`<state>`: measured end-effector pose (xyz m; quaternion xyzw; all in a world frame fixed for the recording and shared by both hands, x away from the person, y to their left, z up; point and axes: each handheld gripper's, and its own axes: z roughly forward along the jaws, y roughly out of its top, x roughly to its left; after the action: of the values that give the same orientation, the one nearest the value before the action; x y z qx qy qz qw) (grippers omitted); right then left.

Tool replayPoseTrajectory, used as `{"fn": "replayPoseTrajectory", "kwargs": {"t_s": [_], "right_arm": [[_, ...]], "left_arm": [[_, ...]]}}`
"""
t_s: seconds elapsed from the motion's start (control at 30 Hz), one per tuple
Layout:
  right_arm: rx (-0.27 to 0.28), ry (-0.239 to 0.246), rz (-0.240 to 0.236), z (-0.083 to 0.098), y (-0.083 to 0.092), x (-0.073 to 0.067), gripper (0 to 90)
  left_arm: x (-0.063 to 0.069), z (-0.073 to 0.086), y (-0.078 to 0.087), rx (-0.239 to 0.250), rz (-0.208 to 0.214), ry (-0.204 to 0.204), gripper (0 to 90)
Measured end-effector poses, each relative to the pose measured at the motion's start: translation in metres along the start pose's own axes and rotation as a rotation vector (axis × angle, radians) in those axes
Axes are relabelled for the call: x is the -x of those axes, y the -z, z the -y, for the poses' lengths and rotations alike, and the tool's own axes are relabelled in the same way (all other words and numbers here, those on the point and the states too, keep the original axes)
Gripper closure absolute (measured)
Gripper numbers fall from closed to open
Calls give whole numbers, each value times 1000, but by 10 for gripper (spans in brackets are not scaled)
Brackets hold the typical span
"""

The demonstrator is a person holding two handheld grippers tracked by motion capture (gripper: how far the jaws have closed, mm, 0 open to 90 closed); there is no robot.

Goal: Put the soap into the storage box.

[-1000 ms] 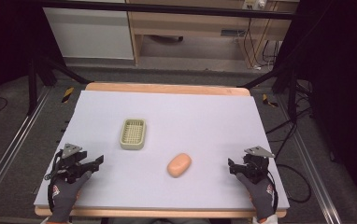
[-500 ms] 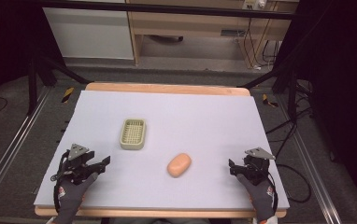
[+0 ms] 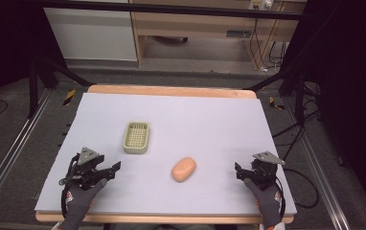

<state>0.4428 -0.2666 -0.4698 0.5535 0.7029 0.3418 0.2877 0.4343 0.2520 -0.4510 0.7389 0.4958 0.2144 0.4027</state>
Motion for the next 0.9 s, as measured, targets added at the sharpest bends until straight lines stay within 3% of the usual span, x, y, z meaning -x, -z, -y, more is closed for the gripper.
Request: {"fn": "replayPoseTrajectory", "kwargs": {"t_s": [0.57, 0.9], "right_arm": [[10, -2, -3, -3, 3, 0, 111], [6, 10, -7, -5, 4, -3, 120]], "left_arm": [[25, -26, -11, 0, 63, -47, 259], [53, -45, -23, 8, 109, -95, 249]]}}
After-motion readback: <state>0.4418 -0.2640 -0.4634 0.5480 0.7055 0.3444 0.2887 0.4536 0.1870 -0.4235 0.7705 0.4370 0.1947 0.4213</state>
